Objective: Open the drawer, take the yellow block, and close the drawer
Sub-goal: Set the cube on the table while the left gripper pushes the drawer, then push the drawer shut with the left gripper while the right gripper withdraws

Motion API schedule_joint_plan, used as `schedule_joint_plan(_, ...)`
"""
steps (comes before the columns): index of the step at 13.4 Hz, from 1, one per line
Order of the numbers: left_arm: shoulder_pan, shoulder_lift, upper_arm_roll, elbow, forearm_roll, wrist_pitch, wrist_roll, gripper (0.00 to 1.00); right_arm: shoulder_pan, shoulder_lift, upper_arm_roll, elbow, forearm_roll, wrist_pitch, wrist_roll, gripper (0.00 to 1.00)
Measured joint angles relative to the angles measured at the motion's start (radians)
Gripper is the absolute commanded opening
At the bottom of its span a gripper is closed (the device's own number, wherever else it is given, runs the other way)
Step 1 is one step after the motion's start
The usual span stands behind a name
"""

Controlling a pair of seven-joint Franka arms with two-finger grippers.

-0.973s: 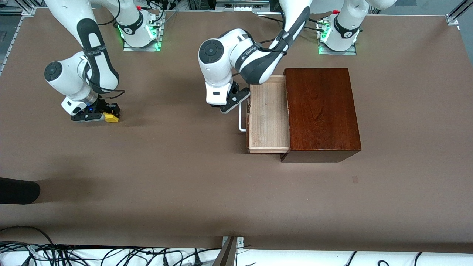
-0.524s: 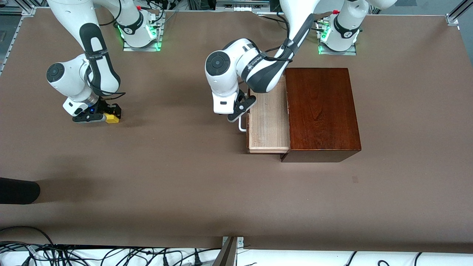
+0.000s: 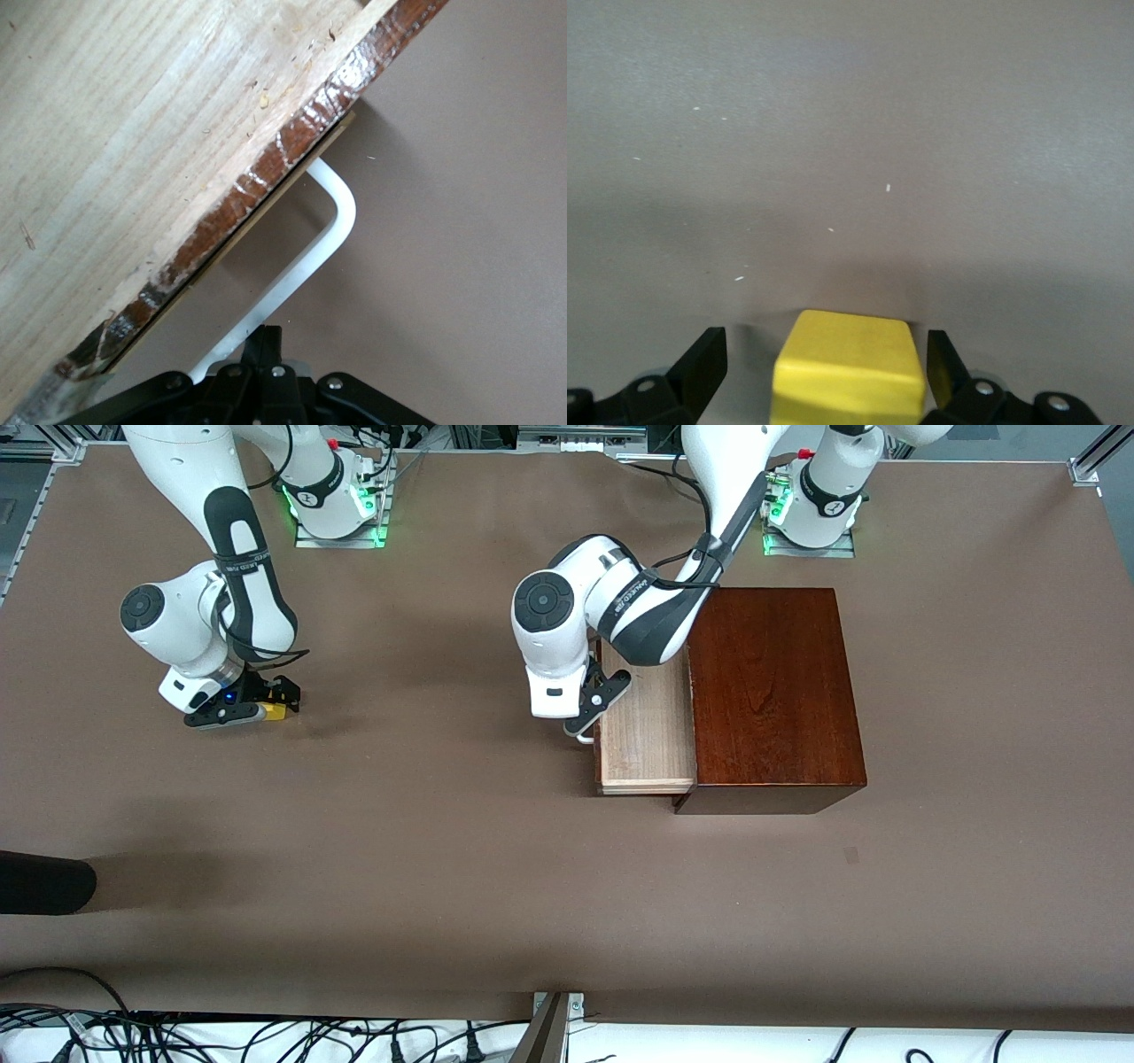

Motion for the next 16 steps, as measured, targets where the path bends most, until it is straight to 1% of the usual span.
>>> schedule_joint_plan(2, 0.006, 0.000, -0.001, 0.001, -0.005, -0.003, 0.000, 0.00, 0.008, -0.004, -0.029, 0.007, -0.034, -0.033, -0.001, 1.00)
schedule_joint_plan(5, 0.022, -0.001, -0.002, 0.009, -0.005, -0.041, 0.026, 0.00, 0.018, -0.027, -0.075, 0.018, -0.087, -0.080, -0.004, 1.00)
schedule_joint_plan(7, 0.042, -0.006, -0.005, 0.013, -0.013, -0.077, 0.057, 0.00, 0.068, -0.040, -0.142, 0.031, -0.105, -0.123, -0.006, 1.00)
schedule_joint_plan(9, 0.059, -0.015, -0.007, 0.013, -0.016, -0.114, 0.086, 0.00, 0.146, -0.045, -0.240, 0.074, -0.127, -0.198, -0.006, 1.00)
schedule_joint_plan(11, 0.076, -0.022, -0.010, 0.013, -0.023, -0.137, 0.116, 0.00, 0.205, -0.044, -0.337, 0.174, -0.179, -0.334, 0.007, 1.00)
schedule_joint_plan(12, 0.081, -0.022, -0.011, 0.013, -0.033, -0.138, 0.128, 0.00, 0.213, -0.044, -0.366, 0.240, -0.217, -0.419, 0.029, 1.00)
schedule_joint_plan(14, 0.090, -0.022, -0.016, 0.012, -0.040, -0.139, 0.152, 0.00, 0.215, -0.043, -0.388, 0.382, -0.307, -0.569, 0.116, 1.00)
schedule_joint_plan(16, 0.102, -0.022, -0.024, 0.012, -0.048, -0.139, 0.175, 0.00, 0.222, -0.041, -0.387, 0.522, -0.388, -0.711, 0.233, 1.00)
